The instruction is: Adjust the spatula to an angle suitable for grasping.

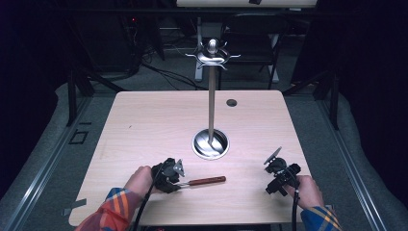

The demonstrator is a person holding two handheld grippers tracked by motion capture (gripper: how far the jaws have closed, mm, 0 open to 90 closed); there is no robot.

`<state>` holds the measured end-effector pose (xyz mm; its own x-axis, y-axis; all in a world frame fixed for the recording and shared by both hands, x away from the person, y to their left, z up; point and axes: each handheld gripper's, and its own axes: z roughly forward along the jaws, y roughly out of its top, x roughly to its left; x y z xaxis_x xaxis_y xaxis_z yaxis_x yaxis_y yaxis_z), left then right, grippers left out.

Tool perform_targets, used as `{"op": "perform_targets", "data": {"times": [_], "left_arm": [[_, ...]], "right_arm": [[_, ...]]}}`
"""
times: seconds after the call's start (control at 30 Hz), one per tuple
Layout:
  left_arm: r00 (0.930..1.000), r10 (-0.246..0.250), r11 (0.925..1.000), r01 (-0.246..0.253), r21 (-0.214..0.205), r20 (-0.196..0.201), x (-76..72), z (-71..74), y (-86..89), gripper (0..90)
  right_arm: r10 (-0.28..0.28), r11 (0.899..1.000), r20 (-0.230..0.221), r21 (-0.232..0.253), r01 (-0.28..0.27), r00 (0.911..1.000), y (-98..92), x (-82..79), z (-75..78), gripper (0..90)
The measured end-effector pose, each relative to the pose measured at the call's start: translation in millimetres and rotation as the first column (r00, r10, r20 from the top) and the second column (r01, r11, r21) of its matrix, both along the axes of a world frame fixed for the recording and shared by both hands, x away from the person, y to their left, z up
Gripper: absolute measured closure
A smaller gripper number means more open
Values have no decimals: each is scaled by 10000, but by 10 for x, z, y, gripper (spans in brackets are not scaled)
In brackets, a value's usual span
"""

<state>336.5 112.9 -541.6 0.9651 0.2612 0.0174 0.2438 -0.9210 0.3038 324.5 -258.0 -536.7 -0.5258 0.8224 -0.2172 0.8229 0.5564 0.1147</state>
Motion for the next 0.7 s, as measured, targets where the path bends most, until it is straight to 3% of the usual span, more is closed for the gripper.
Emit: {"op": "perform_targets", "data": {"times": [0.23, 0.7], "left_arm": [[9996, 281, 9994, -283, -198, -89, 15, -15, -45, 718], [9989, -168, 9995, 156, 272, 429, -22, -59, -263, 776]], "right_arm": [[2, 10000, -15, -27, -2, 10000, 2, 2, -2, 155], [-10, 10000, 1, -17, 10, 10000, -3, 2, -2, 155]]}}
